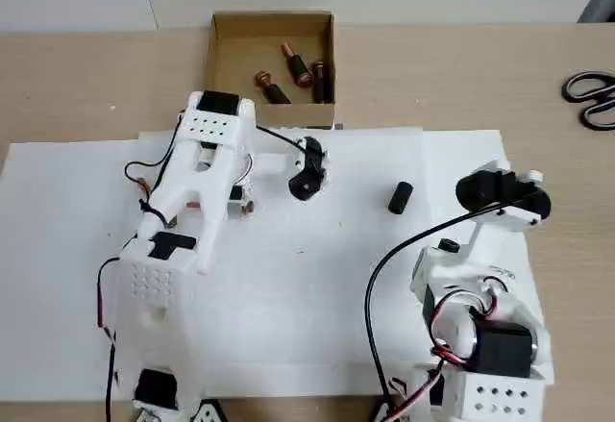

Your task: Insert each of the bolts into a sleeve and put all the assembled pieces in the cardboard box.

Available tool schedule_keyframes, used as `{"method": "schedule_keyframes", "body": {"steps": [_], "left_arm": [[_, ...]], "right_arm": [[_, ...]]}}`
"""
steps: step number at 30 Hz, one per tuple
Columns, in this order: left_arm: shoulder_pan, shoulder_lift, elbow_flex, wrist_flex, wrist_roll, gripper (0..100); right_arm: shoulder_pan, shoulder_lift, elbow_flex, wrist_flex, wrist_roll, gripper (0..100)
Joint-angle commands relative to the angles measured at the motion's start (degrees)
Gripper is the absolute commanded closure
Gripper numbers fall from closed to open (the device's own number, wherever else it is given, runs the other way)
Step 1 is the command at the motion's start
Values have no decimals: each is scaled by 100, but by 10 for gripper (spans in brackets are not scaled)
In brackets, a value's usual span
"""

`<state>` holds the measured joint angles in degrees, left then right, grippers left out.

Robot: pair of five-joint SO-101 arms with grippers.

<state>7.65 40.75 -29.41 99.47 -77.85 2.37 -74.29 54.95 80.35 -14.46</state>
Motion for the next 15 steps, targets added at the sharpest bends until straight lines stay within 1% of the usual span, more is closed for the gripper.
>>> {"method": "schedule_keyframes", "body": {"steps": [1,5,11,15], "left_arm": [[88,-53,-734,88,-923,994],[88,-62,-1262,88,-141,994],[88,-62,-2536,88,1371,994],[62,-70,-3134,97,2549,994]], "right_arm": [[13,-66,-431,-40,44,995],[-31,-66,-457,-31,44,995],[-752,-66,-457,-31,44,995],[-1033,-66,-484,92,62,995]]}}
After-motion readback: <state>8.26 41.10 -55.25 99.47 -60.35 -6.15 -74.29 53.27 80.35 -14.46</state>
